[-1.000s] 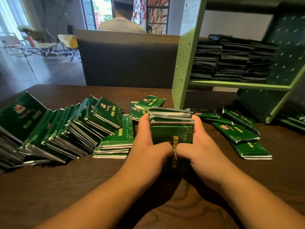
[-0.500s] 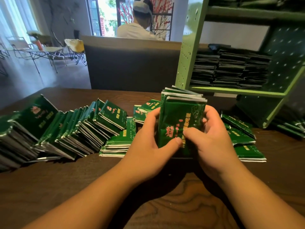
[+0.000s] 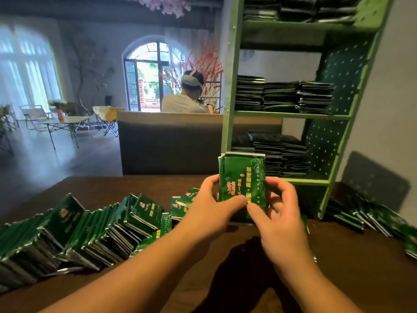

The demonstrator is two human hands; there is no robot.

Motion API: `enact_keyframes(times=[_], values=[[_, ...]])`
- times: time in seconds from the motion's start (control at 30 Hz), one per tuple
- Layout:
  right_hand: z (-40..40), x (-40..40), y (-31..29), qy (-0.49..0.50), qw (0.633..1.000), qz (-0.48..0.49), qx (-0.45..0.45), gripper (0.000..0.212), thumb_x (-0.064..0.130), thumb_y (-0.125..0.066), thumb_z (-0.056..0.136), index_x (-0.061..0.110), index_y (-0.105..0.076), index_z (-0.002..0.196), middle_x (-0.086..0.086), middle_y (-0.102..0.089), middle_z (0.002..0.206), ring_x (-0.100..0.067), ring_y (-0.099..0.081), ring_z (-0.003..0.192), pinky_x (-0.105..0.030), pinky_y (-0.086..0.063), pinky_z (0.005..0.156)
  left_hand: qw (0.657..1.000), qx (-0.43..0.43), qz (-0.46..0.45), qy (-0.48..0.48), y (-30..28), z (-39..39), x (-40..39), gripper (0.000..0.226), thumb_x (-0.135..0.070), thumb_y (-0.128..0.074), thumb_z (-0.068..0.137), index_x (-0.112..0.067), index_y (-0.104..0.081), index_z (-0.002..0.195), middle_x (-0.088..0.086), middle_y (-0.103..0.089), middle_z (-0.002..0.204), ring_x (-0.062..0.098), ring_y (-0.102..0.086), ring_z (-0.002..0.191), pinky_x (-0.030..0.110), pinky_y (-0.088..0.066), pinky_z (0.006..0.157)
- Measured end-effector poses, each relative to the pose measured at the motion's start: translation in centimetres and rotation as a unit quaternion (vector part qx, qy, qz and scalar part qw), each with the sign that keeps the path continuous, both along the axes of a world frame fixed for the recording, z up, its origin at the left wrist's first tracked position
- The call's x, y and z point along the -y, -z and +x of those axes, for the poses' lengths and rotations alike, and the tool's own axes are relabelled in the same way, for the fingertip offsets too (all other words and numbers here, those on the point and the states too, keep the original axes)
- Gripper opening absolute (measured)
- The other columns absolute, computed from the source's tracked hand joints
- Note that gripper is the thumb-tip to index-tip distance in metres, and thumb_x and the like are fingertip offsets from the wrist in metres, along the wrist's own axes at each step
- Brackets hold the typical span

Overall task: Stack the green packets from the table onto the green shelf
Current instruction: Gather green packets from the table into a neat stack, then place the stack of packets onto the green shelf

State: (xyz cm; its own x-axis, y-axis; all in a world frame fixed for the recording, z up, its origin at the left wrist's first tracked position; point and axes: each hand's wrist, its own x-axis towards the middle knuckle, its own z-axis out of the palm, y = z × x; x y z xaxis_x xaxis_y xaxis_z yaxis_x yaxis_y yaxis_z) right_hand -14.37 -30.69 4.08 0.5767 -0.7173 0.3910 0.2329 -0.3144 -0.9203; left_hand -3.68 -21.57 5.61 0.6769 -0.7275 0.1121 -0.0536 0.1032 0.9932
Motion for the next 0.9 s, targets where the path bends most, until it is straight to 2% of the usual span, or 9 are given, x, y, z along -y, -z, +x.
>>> enact_keyframes(times=[0.07,0.17,0.27,0.33,0.43,0.53,0.6,0.7,0.9], values=[[-0.5,0.8,-1.2,0.02,1.0,0.005,0.008,0.055,0.004,-0.07,0.09,0.049,-0.05,0.112,0.003,-0.072,0.109,-0.006,-0.072,0.094,-0.03,-0.058,0.084,1.0,-0.017,0.01,0.018,-1.6,-0.5,1.2,0.05,-0.017,-0.075,0.088,-0.036,-0.053,0.129,-0.006,-0.078,0.104,0.014,-0.075,0.088,0.031,-0.056,0.066],[-0.9,1.8,-2.8,0.042,0.999,0.021,0.006,0.056,0.008,-0.067,0.093,0.059,-0.05,0.105,-0.002,-0.075,0.106,-0.021,-0.073,0.098,-0.051,-0.059,0.087,0.997,-0.059,0.019,0.042,-3.6,-1.1,2.6,0.045,-0.017,-0.075,0.089,-0.029,-0.055,0.128,0.001,-0.077,0.105,0.014,-0.074,0.081,0.028,-0.055,0.061],[-1.0,3.2,-4.6,0.075,0.997,0.033,-0.001,0.047,0.008,-0.064,0.094,0.054,-0.055,0.099,-0.006,-0.077,0.09,-0.035,-0.073,0.083,-0.062,-0.058,0.076,0.992,-0.098,0.031,0.07,-5.6,-1.8,4.0,0.04,-0.019,-0.076,0.089,-0.02,-0.058,0.125,0.008,-0.077,0.105,0.02,-0.077,0.08,0.032,-0.059,0.06],[-0.7,3.9,-5.6,0.078,0.996,0.047,-0.012,0.042,0.006,-0.061,0.095,0.048,-0.06,0.092,-0.007,-0.075,0.091,-0.038,-0.071,0.086,-0.063,-0.057,0.077,0.99,-0.104,0.038,0.082,-6.2,-1.6,4.7,0.036,-0.027,-0.075,0.091,-0.018,-0.062,0.124,0.009,-0.078,0.105,0.022,-0.077,0.085,0.034,-0.059,0.062],[0.2,5.1,-7.4,0.051,0.994,0.092,-0.035,0.032,0.004,-0.056,0.096,0.034,-0.067,0.091,-0.009,-0.07,0.102,-0.037,-0.068,0.099,-0.064,-0.055,0.087,0.987,-0.128,0.033,0.087,-6.9,-1.0,5.4,0.035,-0.044,-0.07,0.093,-0.022,-0.067,0.12,0.006,-0.078,0.105,0.022,-0.076,0.088,0.035,-0.06,0.065],[1.6,6.8,-9.4,0.031,0.985,0.166,-0.04,0.025,0.001,-0.051,0.097,0.02,-0.068,0.099,-0.016,-0.07,0.104,-0.041,-0.067,0.105,-0.063,-0.055,0.091,0.983,-0.164,0.031,0.074,-7.5,-0.5,5.2,0.036,-0.053,-0.059,0.096,-0.027,-0.066,0.118,0.001,-0.077,0.086,0.017,-0.074,0.073,0.03,-0.054,0.061],[2.7,8.1,-10.3,0.047,0.985,0.159,-0.046,0.025,0.004,-0.052,0.097,0.022,-0.07,0.097,-0.014,-0.071,0.109,-0.039,-0.066,0.109,-0.059,-0.055,0.095,0.982,-0.173,0.042,0.056,-7.4,0.2,4.8,0.03,-0.051,-0.053,0.099,-0.029,-0.061,0.117,0.002,-0.074,0.08,0.017,-0.069,0.068,0.03,-0.05,0.059],[4.2,9.5,-11.1,0.07,0.987,0.123,-0.072,0.025,0.009,-0.053,0.097,0.026,-0.07,0.1,-0.008,-0.068,0.113,-0.034,-0.063,0.11,-0.045,-0.054,0.086,0.981,-0.179,0.065,0.031,-6.9,1.3,4.0,0.022,-0.047,-0.05,0.102,-0.029,-0.054,0.113,0.007,-0.071,0.091,0.02,-0.068,0.07,0.032,-0.049,0.062],[7.7,10.3,-12.0,0.078,0.985,0.118,-0.094,0.022,0.012,-0.054,0.099,0.028,-0.068,0.1,-0.006,-0.065,0.11,-0.032,-0.062,0.11,-0.052,-0.055,0.097,0.978,-0.183,0.095,0.013,-5.6,3.6,2.5,0.032,-0.046,-0.05,0.102,-0.027,-0.054,0.128,0.011,-0.074,0.109,0.027,-0.07,0.091,0.038,-0.051,0.071]])
